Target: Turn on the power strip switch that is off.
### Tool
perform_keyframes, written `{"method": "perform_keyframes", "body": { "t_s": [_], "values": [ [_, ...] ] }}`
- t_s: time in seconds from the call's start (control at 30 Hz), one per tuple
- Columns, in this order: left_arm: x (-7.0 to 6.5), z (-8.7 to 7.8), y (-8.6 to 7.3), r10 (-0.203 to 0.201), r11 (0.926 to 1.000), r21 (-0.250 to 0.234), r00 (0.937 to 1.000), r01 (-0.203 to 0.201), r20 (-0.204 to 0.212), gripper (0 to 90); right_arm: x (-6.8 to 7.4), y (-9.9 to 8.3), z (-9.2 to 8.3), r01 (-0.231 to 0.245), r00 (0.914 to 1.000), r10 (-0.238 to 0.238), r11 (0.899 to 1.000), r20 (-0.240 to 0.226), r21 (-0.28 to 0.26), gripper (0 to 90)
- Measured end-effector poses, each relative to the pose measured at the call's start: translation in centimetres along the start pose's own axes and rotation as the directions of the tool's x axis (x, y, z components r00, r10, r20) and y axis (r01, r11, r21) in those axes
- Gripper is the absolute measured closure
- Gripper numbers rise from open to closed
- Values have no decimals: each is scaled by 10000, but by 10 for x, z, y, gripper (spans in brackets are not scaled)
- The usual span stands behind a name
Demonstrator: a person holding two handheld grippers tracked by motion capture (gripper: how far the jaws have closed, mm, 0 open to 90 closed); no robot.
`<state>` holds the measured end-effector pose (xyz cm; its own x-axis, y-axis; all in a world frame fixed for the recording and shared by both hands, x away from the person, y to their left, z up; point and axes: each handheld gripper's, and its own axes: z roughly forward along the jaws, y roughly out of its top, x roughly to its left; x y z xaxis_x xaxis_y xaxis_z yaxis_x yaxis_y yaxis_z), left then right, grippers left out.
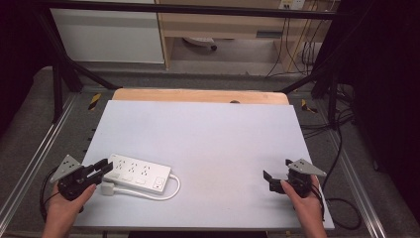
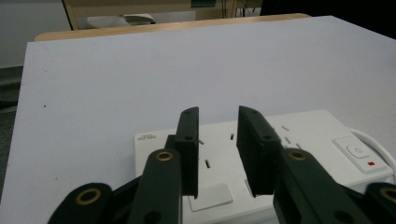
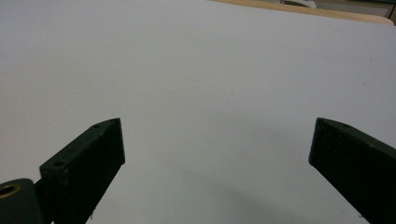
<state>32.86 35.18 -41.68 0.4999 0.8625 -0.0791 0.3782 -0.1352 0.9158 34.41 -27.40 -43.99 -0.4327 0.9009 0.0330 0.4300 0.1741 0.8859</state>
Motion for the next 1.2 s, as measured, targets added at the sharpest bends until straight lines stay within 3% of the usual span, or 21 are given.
{"method": "perform_keyframes", "body": {
  "t_s": [0.5,1.2],
  "values": [
    [1,6,-6,63,9982,599,9998,-75,199,806,0,0,0,8,10000,-8,10000,-2,-1,40],
    [1,11,-10,227,9938,1076,9989,-271,421,892,0,0,0,5,10000,-5,10000,-15,0,40]
  ]
}}
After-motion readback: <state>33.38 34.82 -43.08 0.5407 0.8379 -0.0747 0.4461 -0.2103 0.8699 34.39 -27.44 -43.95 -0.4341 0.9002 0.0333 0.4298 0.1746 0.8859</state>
